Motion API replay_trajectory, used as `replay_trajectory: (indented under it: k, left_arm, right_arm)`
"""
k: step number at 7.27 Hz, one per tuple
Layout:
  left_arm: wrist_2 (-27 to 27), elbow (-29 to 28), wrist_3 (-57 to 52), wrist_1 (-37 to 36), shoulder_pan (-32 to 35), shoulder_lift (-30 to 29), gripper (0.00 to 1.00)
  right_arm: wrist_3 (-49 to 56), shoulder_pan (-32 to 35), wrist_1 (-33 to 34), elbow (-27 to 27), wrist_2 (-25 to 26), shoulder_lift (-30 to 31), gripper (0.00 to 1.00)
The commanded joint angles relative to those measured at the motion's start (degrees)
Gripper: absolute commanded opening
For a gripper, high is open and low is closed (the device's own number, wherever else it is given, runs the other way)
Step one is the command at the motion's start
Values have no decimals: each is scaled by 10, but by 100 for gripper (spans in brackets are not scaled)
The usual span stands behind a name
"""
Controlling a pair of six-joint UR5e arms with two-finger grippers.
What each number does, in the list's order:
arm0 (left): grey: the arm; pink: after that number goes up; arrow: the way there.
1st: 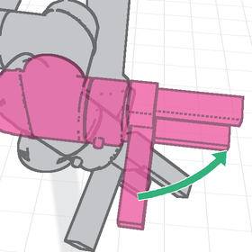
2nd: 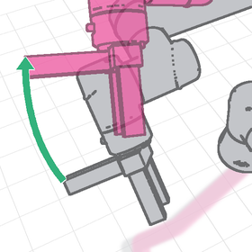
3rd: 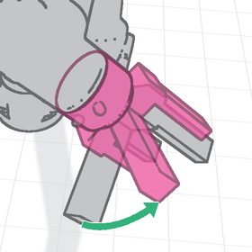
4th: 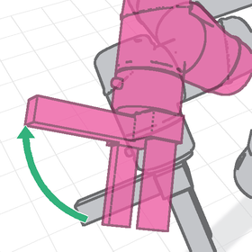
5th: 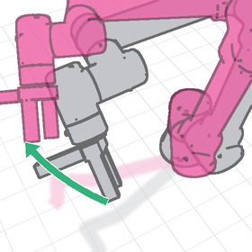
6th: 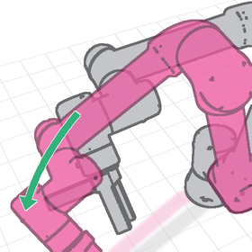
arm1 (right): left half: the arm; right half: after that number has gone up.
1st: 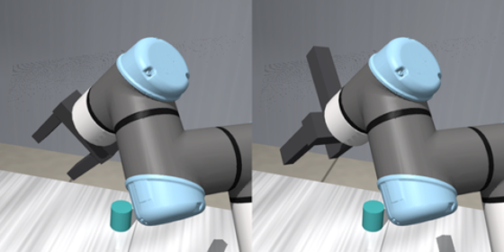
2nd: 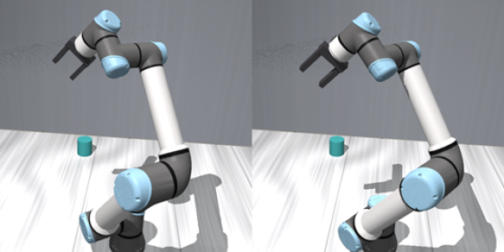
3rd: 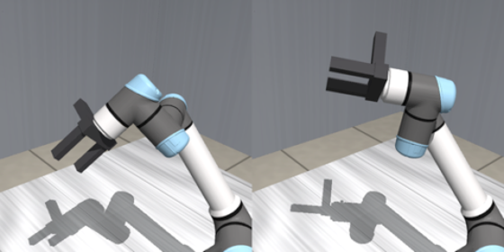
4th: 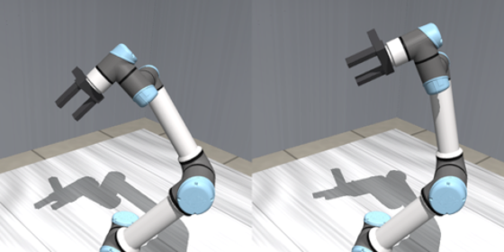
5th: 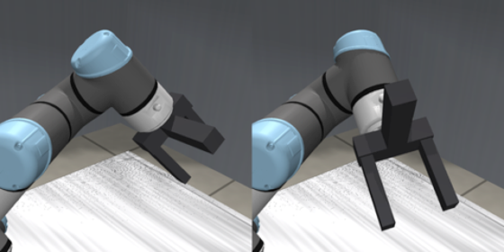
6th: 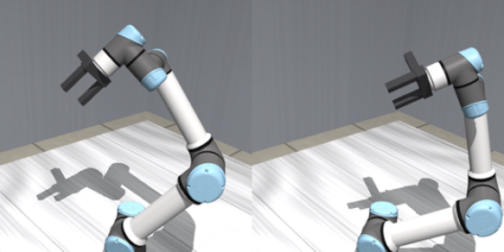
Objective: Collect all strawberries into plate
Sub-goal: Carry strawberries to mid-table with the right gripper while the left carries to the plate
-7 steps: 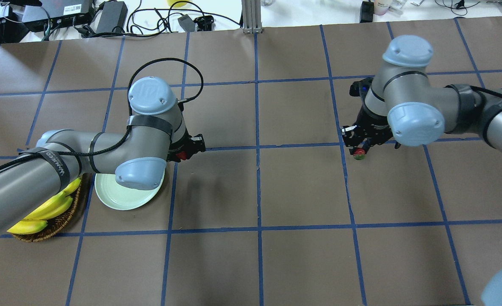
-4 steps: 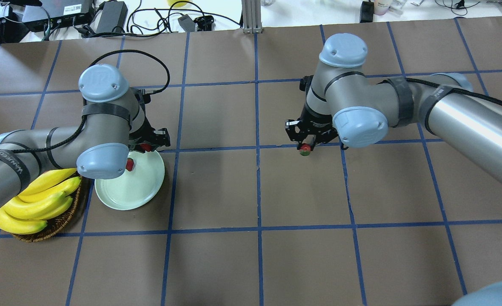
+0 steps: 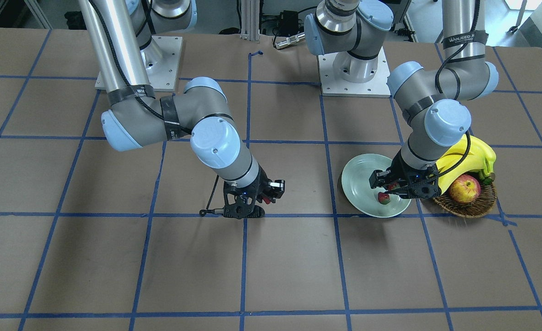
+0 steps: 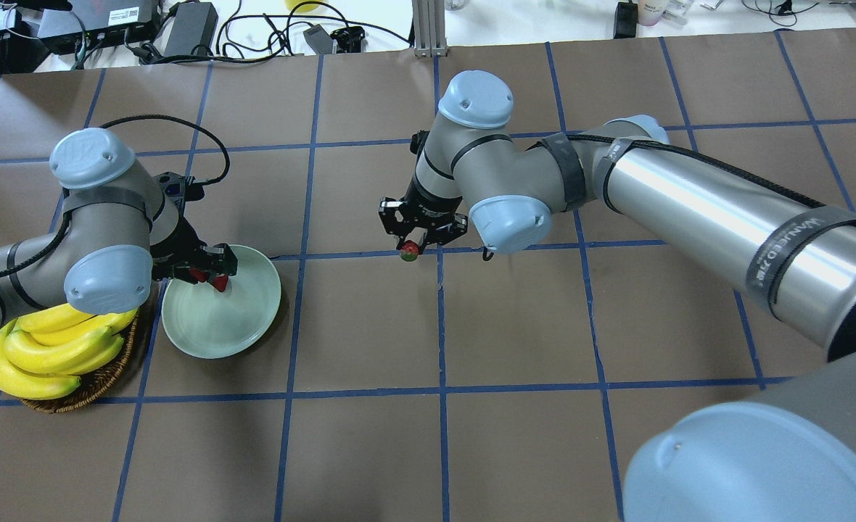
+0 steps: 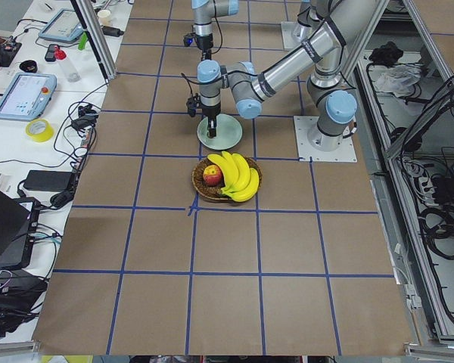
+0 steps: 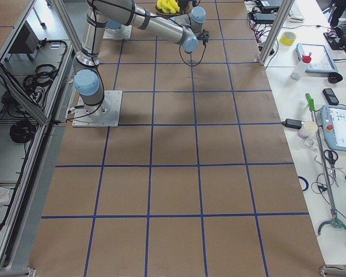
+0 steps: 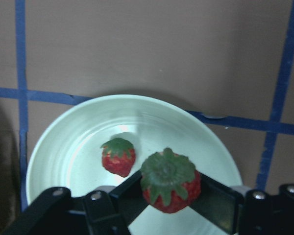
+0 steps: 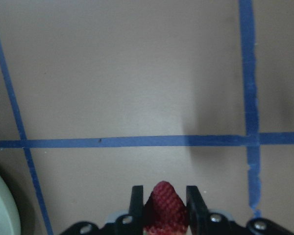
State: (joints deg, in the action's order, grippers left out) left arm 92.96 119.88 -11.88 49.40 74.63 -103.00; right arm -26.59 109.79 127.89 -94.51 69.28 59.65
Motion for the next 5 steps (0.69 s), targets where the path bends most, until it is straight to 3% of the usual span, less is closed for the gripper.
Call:
replay_trajectory:
  k: [1, 2, 3, 4, 5]
  left_arm:
    - [-1, 15, -17, 0, -11, 0, 33]
    - [-1, 15, -14, 1, -12, -1, 92]
    - [4, 15, -15, 5, -12, -1, 100]
    - [5, 11, -15, 20, -12, 2, 100]
    - [7, 5, -15, 20, -12, 8, 100]
  right_arm:
    - [-12, 21, 31, 0, -20, -26, 28]
    - [-12, 35, 32, 1, -19, -24, 33]
    - [-12, 51, 40, 0, -19, -24, 37]
    - [-12, 54, 43, -1, -7, -23, 74]
    - [-11, 57, 50, -1, 6, -17, 100]
